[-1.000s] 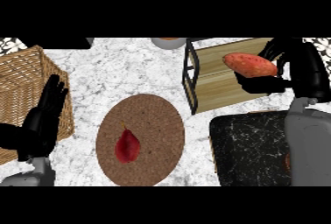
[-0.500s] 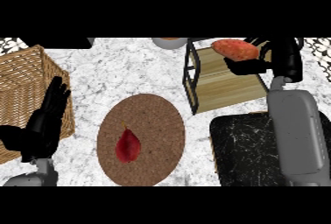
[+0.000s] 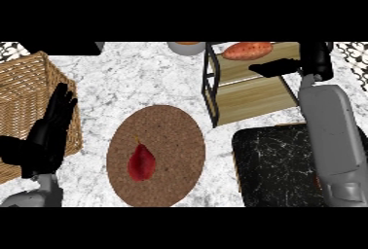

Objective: Pick the sweet potato from the tray and place it in the tiered shelf

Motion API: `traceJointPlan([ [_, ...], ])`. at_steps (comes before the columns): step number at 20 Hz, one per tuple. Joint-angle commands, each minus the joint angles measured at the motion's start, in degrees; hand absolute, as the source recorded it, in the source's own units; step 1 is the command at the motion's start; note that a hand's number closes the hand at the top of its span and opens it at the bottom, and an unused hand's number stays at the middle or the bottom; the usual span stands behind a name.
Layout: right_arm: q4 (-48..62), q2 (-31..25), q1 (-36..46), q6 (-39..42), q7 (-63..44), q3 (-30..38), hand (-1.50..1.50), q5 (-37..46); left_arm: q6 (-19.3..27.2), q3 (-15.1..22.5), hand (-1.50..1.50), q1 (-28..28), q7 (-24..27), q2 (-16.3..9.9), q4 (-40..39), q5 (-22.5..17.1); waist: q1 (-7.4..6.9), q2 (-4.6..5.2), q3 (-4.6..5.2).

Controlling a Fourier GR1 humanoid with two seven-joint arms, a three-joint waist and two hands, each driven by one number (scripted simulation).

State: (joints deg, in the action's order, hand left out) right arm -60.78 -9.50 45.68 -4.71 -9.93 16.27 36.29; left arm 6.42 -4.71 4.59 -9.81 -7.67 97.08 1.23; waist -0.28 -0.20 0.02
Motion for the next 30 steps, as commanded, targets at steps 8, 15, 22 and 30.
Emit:
traceJointPlan([
  [8,-5.2,-0.4,1.7,-1.0,1.8,5.3,-1.50,-11.3,1.7,-0.3,0.00,2.0,-0.9,0.6,0.0,1.6,0.36,0.17,-0.03],
  [15,-12.1,-11.4,-0.4,3.4,-10.6,13.2,-1.50,-16.2,1.6,0.8,0.00,-1.0,-2.7,1.4,3.3,1.8,0.56,0.00,-0.03],
  [22,-16.5,-19.3,-13.5,13.4,-8.1,20.6,-1.50,-26.2,0.9,-0.2,0.00,0.2,-4.6,0.1,4.0,1.4,0.81,0.04,-0.05],
  [30,-14.8,-25.4,-20.0,21.7,-5.1,25.1,-1.50,-36.4,-0.2,0.0,0.00,-2.0,-0.4,1.0,2.8,1.6,0.37,0.13,-0.02],
])
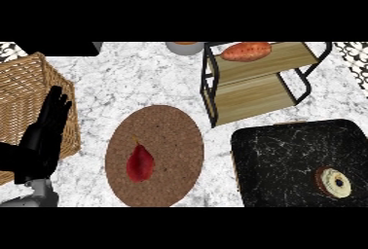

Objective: Pick the sweet potato from the tray and place it in the tiered shelf

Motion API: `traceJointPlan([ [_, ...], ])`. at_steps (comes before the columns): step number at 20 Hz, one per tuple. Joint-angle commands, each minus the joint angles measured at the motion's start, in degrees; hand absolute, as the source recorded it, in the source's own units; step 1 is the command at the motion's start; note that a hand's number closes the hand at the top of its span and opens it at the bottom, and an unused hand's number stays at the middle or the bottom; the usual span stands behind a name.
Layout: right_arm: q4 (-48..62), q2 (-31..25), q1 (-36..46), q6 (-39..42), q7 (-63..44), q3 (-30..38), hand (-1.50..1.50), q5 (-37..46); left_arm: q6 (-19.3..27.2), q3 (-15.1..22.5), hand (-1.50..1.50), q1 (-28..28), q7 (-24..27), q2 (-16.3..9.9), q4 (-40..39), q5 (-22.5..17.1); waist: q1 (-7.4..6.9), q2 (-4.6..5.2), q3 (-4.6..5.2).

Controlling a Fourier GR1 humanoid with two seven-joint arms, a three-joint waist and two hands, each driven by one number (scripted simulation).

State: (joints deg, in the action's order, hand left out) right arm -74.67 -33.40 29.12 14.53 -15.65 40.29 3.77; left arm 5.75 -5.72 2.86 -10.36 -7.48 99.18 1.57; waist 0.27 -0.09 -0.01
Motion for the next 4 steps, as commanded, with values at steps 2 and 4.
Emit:
traceJointPlan([
  [2,2.4,-6.3,-4.6,7.5,2.9,4.6,-1.50,-7.1,1.0,0.2,0.00,2.5,-0.8,0.8,-1.2,0.6,0.01,0.05,0.00],
  [4,1.9,-5.6,-6.7,6.3,5.7,4.4,-1.50,-7.3,-0.8,-0.2,0.00,-0.6,2.9,0.2,-1.4,0.2,-0.15,0.05,0.01],
])
